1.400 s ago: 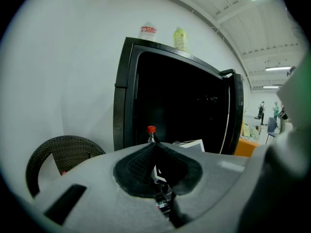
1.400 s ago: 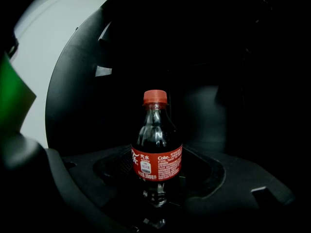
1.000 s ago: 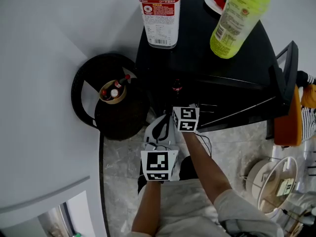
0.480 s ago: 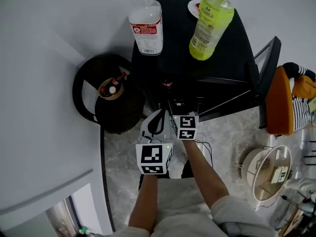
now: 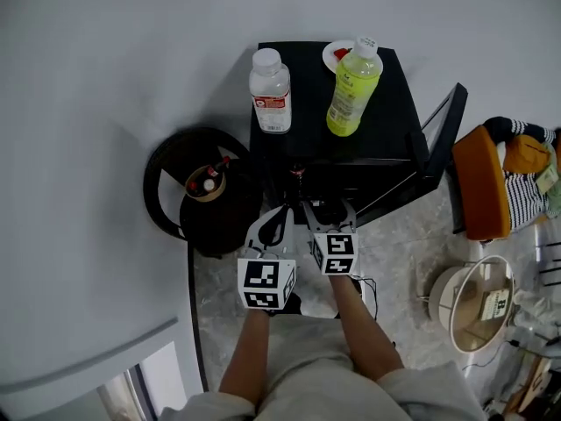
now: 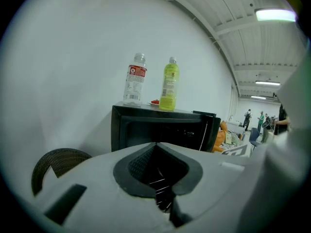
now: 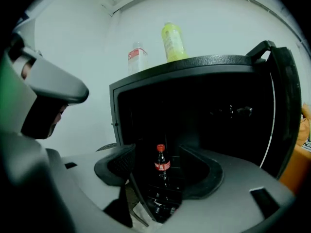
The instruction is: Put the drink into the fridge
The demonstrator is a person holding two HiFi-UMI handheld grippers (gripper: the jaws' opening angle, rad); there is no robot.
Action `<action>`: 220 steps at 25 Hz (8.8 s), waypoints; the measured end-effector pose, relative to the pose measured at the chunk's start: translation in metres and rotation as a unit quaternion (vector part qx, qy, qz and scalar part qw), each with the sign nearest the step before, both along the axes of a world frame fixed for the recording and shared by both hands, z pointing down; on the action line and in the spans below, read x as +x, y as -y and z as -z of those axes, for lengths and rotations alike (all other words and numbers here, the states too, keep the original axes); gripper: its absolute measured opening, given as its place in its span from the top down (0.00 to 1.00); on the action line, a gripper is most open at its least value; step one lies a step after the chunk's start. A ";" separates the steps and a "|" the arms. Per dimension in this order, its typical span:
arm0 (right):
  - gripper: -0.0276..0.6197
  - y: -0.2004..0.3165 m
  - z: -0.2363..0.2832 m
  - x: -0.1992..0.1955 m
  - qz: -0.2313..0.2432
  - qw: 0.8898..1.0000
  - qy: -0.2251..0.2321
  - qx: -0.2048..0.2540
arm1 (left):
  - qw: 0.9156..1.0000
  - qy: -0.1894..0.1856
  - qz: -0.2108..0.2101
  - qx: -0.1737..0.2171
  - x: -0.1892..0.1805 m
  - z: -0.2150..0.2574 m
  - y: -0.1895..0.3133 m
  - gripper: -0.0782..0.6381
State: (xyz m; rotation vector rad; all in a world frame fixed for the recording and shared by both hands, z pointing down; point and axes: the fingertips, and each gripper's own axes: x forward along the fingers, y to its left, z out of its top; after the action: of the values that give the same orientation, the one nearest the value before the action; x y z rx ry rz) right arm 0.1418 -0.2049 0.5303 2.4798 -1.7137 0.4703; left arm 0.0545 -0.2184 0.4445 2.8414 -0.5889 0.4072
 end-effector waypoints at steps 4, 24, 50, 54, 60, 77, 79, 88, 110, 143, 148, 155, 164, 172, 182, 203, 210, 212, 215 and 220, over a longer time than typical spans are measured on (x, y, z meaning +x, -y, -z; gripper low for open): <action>0.54 -0.014 0.010 -0.007 -0.027 1.000 0.005 0.000 | 1.000 0.015 -0.009 0.004 -0.013 -0.002 0.006 0.88; 0.88 -0.029 0.024 -0.016 -0.079 0.995 -0.050 -0.020 | 0.998 0.016 -0.048 0.026 -0.037 -0.001 0.031 0.88; 0.94 0.022 0.162 -0.010 -0.062 0.991 -0.097 0.074 | 0.997 -0.022 -0.043 0.066 -0.004 0.083 0.082 0.88; 0.94 0.050 0.191 -0.014 -0.052 0.990 -0.093 0.095 | 0.996 -0.036 -0.035 0.067 0.003 0.103 0.101 0.88; 0.88 0.087 0.202 -0.018 -0.041 0.991 -0.084 0.096 | 0.996 -0.042 -0.047 0.070 0.014 0.112 0.115 0.88; 0.49 0.162 0.195 0.007 -0.077 0.992 -0.101 -0.003 | 0.998 -0.037 -0.027 0.044 0.005 0.095 0.158 0.88; 0.49 0.164 0.192 0.012 -0.088 0.991 -0.103 -0.014 | 0.998 -0.036 -0.021 0.043 0.000 0.094 0.158 0.88; 0.50 0.157 0.191 0.011 -0.070 0.992 -0.105 -0.013 | 0.999 -0.027 0.022 0.039 -0.026 0.089 0.163 0.88; 0.50 0.067 0.196 -0.001 0.092 0.991 -0.092 0.036 | 0.993 -0.005 0.112 0.028 -0.004 0.076 0.043 0.88; 0.50 -0.009 -0.003 0.011 0.240 0.968 -0.065 0.021 | 0.986 0.026 0.163 0.022 0.023 -0.063 -0.071 0.88; 0.50 0.018 -0.057 0.043 0.198 0.976 -0.091 0.015 | 0.990 0.019 0.142 0.021 0.034 -0.100 -0.062 0.88; 0.50 0.056 -0.121 0.081 0.145 0.985 -0.096 0.008 | 0.993 0.019 0.113 0.025 0.042 -0.146 -0.046 0.88; 0.50 0.071 -0.164 0.108 0.098 0.991 -0.090 0.012 | 0.996 0.007 0.084 0.029 0.055 -0.181 -0.030 0.88; 0.50 0.076 -0.184 0.118 0.067 0.994 -0.089 0.009 | 0.997 0.014 0.070 0.001 0.045 -0.192 -0.028 0.88; 0.49 0.056 -0.189 0.109 0.043 0.995 -0.064 -0.058 | 0.999 0.029 0.026 -0.008 0.030 -0.165 -0.028 0.88; 0.50 -0.077 0.020 -0.003 -0.083 0.990 0.103 0.049 | 0.995 0.060 -0.076 0.011 0.013 -0.015 -0.057 0.88; 0.50 -0.112 0.068 -0.026 -0.024 0.999 0.029 0.021 | 0.999 0.029 -0.008 -0.014 -0.001 0.014 -0.094 0.88; 0.50 -0.121 0.073 -0.032 -0.017 0.999 0.028 0.025 | 1.000 0.024 0.002 -0.012 -0.003 0.019 -0.103 0.88; 0.50 -0.134 0.076 -0.040 -0.005 0.999 0.027 0.028 | 1.000 0.007 0.011 -0.018 -0.011 0.025 -0.120 0.88; 0.50 -0.148 0.081 -0.042 0.000 0.999 0.022 0.035 | 0.999 -0.006 0.024 -0.032 -0.033 0.027 -0.132 0.88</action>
State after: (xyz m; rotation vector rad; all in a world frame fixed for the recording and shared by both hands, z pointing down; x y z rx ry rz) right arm 0.1001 -0.0569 0.4491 2.5354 -1.7773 0.4766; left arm 0.0212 -0.0859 0.4178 2.7622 -0.6283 0.3930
